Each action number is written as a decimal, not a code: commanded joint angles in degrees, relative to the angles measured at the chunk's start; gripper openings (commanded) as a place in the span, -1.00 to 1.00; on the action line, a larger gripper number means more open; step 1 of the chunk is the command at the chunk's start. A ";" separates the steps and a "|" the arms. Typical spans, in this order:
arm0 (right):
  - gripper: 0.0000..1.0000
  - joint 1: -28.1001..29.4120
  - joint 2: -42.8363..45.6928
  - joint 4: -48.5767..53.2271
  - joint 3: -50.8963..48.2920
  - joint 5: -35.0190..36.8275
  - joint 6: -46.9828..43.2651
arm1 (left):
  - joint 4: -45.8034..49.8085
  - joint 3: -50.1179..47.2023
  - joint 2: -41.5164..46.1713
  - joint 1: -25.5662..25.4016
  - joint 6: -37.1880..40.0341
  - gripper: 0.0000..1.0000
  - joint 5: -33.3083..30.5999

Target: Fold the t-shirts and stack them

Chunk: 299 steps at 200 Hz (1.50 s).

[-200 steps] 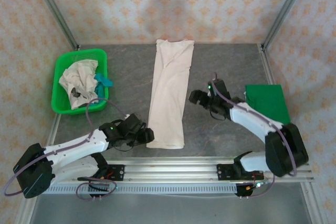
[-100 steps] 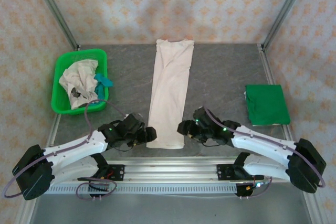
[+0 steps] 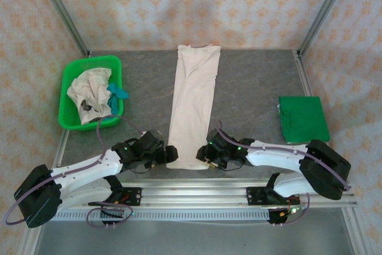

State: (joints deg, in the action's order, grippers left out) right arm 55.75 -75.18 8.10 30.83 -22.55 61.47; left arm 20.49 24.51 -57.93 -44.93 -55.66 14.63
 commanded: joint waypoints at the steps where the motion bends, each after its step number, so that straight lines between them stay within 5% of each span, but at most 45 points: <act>1: 0.07 0.70 0.11 0.81 -0.69 0.15 1.79 | -1.50 -0.56 -0.76 0.45 -0.68 0.71 0.31; 71: 0.21 1.30 6.21 4.67 -3.64 2.84 4.62 | -2.51 -0.36 -1.77 0.44 -0.51 0.71 1.01; 132: -0.01 1.46 0.27 -1.46 -2.27 -0.47 3.56 | -2.81 -0.93 -1.86 0.37 -0.83 0.71 1.36; 174: -0.37 1.83 1.16 -0.48 -1.85 0.17 3.63 | -3.57 -1.62 -1.39 0.37 -1.21 0.71 1.36; 226: -0.07 2.11 3.13 0.33 -1.50 0.44 3.66 | -4.05 -1.70 -2.09 0.37 -0.94 0.71 1.45; 299: -0.09 2.99 3.37 2.63 0.31 1.38 2.32 | -4.58 -2.36 -1.97 0.37 -1.22 0.70 1.32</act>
State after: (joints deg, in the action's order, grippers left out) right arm 58.48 -72.64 10.63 29.74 -22.02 64.49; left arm 17.08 23.03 -60.14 -44.93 -56.10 16.10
